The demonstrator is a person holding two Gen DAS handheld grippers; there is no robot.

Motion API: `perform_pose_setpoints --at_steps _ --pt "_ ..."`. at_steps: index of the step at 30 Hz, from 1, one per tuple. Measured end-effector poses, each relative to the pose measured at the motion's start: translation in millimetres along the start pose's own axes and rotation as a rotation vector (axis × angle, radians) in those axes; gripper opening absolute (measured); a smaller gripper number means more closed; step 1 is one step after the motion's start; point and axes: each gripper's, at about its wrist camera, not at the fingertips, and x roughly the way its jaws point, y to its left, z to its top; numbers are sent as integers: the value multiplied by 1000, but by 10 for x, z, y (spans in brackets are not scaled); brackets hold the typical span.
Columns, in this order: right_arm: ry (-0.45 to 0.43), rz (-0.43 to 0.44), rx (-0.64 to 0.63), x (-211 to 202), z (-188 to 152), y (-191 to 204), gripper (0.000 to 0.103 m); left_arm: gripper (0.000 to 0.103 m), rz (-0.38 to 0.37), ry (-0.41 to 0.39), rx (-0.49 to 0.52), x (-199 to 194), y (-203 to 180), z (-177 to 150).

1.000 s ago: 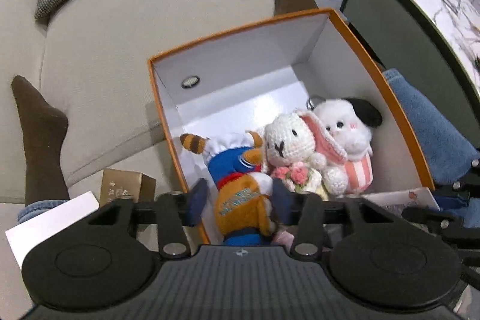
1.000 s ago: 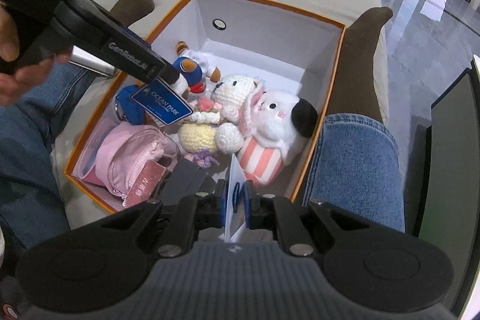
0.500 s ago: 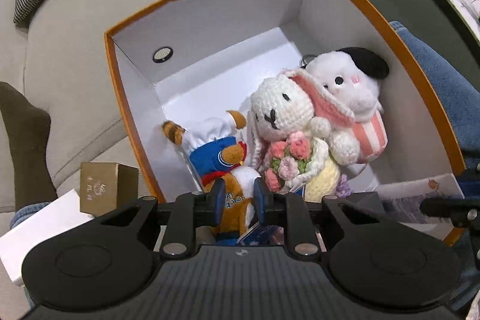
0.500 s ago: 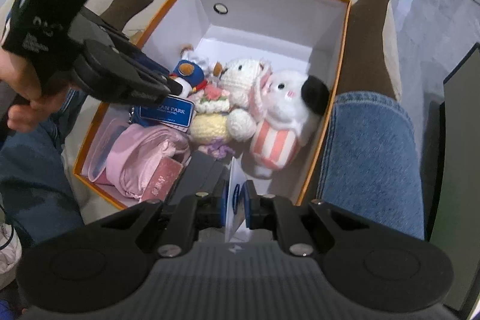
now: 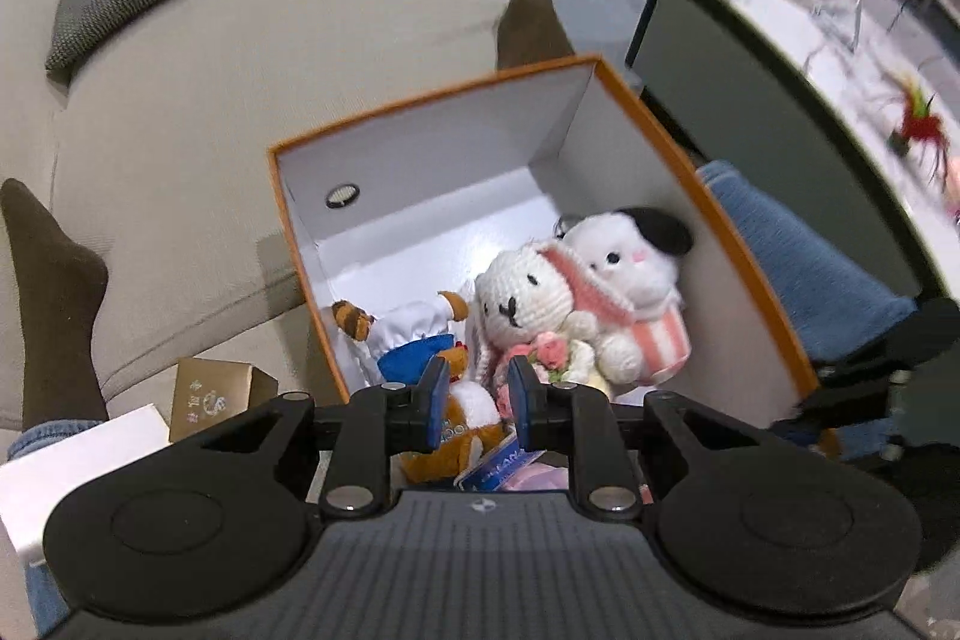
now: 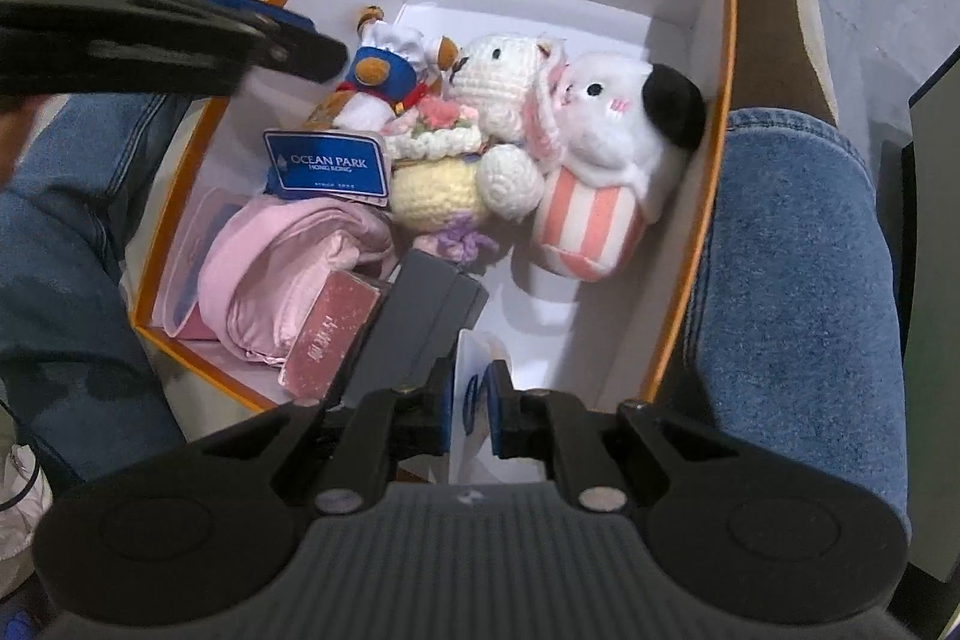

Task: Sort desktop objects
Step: 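Lower the duck plush into the box and open the left gripper while the right holds the card above, then lower the white card into the box and open the right gripper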

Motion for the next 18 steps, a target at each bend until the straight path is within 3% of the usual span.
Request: perform_pose_setpoints --at_steps 5,18 --pt "3 7 22 57 85 -15 13 24 0 -50 -28 -190 23 -173" --pt "68 -5 15 77 113 58 14 24 3 -76 -132 -385 370 -553"
